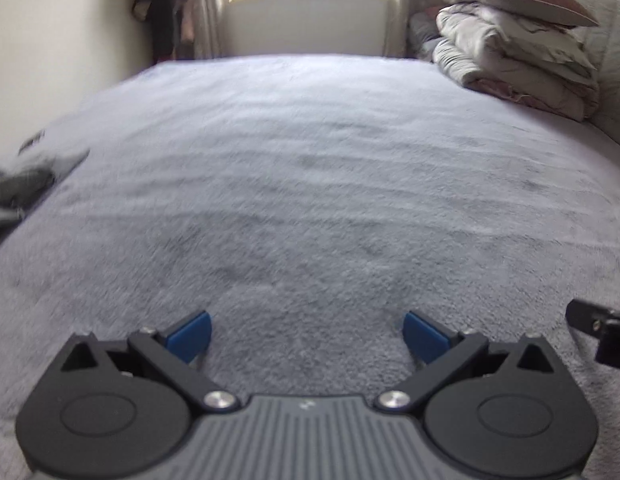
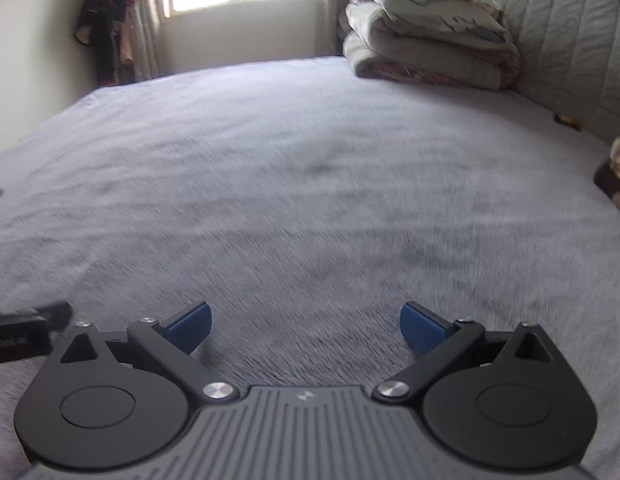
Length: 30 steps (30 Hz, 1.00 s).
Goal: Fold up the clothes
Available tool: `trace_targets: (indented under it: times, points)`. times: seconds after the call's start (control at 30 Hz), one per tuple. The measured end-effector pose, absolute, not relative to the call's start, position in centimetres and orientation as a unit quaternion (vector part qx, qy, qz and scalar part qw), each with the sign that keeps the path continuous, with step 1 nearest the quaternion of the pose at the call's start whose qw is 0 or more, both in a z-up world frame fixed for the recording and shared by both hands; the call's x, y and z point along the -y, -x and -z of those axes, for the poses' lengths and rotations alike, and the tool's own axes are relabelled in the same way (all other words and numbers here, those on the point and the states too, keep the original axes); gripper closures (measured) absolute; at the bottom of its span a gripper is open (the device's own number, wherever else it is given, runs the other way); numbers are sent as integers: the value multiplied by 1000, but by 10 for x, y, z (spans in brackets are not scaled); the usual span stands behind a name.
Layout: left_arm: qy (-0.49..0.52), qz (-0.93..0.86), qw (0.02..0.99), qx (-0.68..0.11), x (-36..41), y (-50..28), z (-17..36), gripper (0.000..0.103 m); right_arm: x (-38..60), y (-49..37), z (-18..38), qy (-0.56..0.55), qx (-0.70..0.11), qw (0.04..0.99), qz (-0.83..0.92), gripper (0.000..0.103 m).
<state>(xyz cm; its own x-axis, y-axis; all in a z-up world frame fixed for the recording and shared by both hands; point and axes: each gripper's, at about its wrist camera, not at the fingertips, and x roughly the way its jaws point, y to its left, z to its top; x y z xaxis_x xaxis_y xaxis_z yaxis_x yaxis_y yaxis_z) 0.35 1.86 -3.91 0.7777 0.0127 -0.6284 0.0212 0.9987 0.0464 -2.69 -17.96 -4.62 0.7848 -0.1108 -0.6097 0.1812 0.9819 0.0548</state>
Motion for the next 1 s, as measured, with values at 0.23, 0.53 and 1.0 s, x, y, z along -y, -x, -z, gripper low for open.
trace_targets:
  times: [0.23, 0.53, 1.0]
  points:
    - [-23, 11, 948, -318, -14, -6, 46, 0, 174, 27, 49, -50, -309, 947, 72, 0]
    - [-13, 23, 948, -316, -17, -9, 50, 0, 167, 25, 54, -27, -310, 947, 81, 0]
    - [-13, 23, 948, -319, -16, -10, 52, 0, 165, 25, 55, -22, -310, 947, 84, 0]
